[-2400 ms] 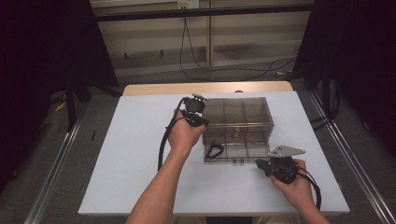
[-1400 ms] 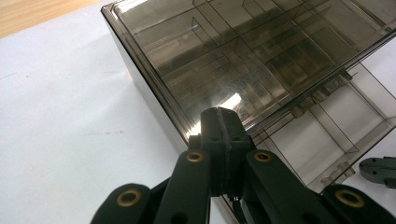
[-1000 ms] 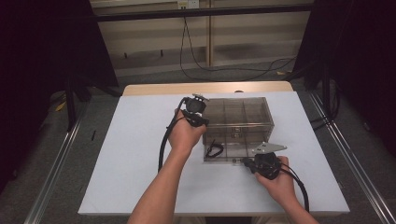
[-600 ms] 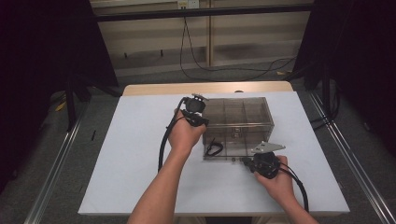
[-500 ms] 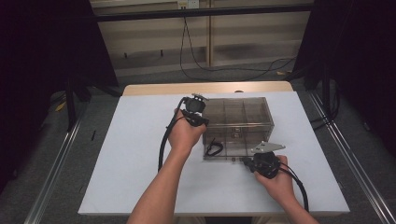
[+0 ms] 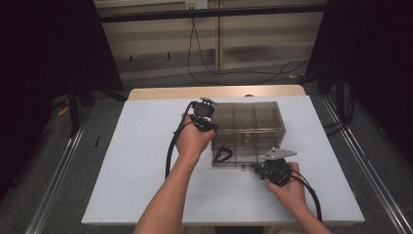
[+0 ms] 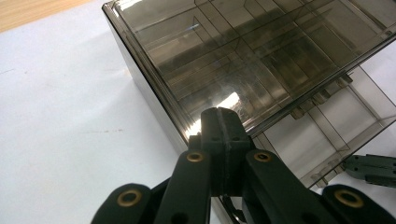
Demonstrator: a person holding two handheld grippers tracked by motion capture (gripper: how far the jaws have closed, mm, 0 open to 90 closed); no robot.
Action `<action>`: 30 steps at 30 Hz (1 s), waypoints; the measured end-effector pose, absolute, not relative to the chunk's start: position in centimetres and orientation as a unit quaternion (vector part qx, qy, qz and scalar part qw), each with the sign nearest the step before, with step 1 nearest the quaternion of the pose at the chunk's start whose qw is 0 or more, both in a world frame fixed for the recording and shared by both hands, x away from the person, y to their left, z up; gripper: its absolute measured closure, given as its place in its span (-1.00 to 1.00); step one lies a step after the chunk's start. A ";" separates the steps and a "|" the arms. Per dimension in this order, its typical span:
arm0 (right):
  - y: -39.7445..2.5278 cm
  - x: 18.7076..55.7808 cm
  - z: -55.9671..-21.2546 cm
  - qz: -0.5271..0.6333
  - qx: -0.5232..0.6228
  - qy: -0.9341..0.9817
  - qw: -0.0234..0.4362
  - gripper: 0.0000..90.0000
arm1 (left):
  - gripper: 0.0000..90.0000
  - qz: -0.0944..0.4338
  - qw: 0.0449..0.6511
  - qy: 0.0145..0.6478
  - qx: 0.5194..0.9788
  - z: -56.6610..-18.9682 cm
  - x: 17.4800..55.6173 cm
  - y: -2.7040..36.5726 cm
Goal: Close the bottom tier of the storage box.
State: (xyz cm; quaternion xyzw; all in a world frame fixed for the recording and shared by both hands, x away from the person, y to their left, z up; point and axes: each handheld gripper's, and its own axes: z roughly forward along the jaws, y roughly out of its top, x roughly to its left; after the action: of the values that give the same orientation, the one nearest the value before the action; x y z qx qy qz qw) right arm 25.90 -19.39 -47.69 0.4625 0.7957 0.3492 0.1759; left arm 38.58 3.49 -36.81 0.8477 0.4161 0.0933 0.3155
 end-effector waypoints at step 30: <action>-19.3 26.9 -47.7 0.336 0.460 0.800 0.188 1.00 | 1.00 0.091 0.317 0.419 0.846 -36.8 38.6 3.5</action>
State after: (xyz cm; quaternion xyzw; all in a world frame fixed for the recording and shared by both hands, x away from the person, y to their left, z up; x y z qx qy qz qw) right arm 26.87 -19.30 -47.74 0.4602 0.7998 0.3365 0.1881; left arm 38.64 3.48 -36.83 0.8461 0.4185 0.0912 0.3172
